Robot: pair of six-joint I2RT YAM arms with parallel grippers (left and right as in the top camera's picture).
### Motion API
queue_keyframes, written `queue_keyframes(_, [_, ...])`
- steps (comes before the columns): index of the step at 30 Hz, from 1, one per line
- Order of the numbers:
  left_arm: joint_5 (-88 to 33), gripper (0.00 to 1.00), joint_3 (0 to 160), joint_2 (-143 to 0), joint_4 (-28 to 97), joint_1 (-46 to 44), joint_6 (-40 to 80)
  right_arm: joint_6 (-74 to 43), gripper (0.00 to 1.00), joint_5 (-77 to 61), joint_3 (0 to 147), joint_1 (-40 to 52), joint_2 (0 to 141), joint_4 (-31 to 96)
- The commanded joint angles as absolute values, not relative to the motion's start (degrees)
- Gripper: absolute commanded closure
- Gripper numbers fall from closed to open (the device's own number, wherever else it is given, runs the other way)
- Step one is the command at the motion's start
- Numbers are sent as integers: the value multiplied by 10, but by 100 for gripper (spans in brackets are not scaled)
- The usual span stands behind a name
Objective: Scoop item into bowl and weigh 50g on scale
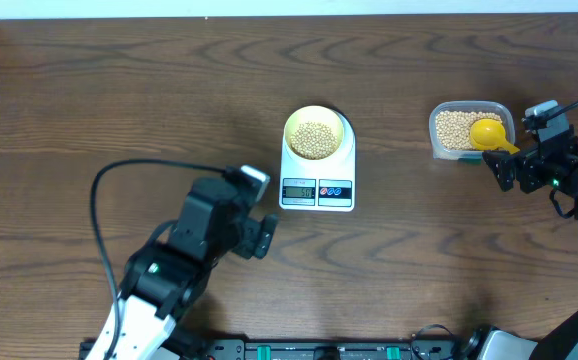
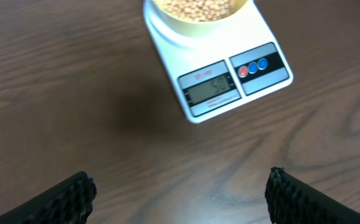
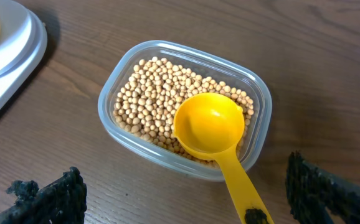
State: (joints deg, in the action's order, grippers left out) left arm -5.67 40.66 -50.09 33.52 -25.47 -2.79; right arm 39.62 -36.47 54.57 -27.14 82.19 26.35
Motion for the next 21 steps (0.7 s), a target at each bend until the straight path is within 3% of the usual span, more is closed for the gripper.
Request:
queue_keyframes(1, [-63,11,377,-455,325,-232,-22,404,1,-376,546,-273,812,264])
queue_keyframes(21, [-114,11,179,-158,185,-65,-14,404,1,-376,546,-273,812,265])
